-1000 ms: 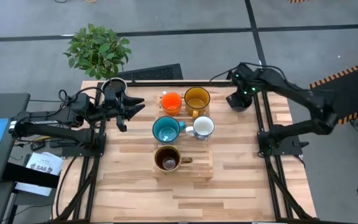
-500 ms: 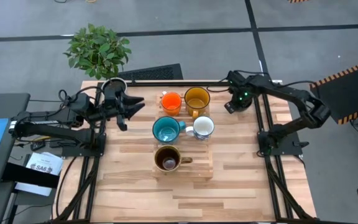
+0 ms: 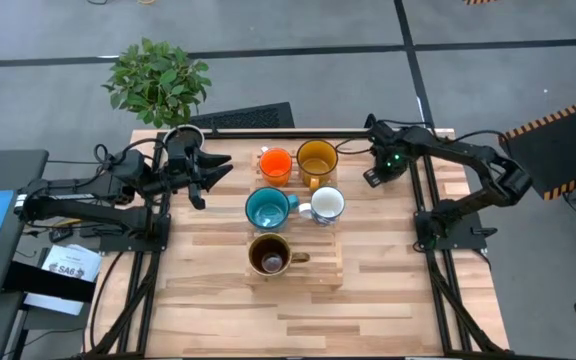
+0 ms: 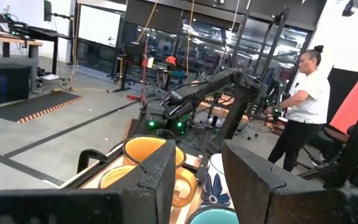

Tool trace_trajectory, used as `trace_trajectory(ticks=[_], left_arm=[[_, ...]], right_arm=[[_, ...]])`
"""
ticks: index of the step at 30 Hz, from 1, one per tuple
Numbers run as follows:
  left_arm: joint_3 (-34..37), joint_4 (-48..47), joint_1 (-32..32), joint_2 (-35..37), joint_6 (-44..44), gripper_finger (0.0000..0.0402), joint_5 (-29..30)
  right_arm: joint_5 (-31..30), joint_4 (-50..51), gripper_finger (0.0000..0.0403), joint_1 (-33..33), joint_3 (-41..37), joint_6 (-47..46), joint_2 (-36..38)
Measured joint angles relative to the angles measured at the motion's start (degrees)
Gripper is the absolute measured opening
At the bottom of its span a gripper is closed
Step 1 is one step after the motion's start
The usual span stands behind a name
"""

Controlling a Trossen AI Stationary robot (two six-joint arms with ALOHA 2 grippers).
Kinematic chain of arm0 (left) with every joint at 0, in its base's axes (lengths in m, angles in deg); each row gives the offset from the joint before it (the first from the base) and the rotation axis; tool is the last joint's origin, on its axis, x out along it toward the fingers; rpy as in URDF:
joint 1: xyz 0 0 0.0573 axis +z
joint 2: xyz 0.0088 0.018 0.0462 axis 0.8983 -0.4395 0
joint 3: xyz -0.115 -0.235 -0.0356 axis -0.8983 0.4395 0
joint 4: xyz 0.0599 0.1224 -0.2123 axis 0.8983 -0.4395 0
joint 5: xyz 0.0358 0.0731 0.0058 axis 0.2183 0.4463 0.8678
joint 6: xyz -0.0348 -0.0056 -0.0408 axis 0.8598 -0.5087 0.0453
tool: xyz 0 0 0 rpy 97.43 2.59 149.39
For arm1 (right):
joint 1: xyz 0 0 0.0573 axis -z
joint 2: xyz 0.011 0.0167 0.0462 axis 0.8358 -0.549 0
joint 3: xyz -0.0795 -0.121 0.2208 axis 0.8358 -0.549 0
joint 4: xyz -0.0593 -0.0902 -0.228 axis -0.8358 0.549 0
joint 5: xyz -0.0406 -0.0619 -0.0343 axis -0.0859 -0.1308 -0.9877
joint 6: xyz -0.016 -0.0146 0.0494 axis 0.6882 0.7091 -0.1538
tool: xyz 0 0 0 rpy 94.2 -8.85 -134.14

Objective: Place coffee mugs
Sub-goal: Put the black mug on the shelf

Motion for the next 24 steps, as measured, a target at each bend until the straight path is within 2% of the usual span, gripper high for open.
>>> trace_trajectory(ticks=[3,4,9,13,19,24], left_arm=[[0.02,-0.02,0.02,0.0,0.0,0.0116,0.02],[0.02,-0.02,0.02,0.0,0.0,0.0116,0.02],[0.02,-0.04,0.0,0.0,0.02,0.0116,0.0],[0.0,-0.04,0.0,0.0,0.02,0.0116,0.0],[0.02,-0.04,0.0,0.0,0.02,0.0116,0.02],[0.0,-0.04,0.0,0.0,0.02,0.0116,0.0]], right_arm=[[-0.22,1.76,0.0057,-0.74,0.01,0.07,1.28],[0.24,2.86,0.0043,-0.92,0.06,-0.08,2.05],[0.3,9.19,0.0048,-2.74,1.83,-0.89,6.79],[1.8,15.75,0.0048,-5.51,7.43,-1.67,11.67],[2.21,22.52,0.0048,-13.89,24.01,-6.04,16.51],[5.88,23.33,0.0048,-27.24,39.39,-7.72,15.7]])
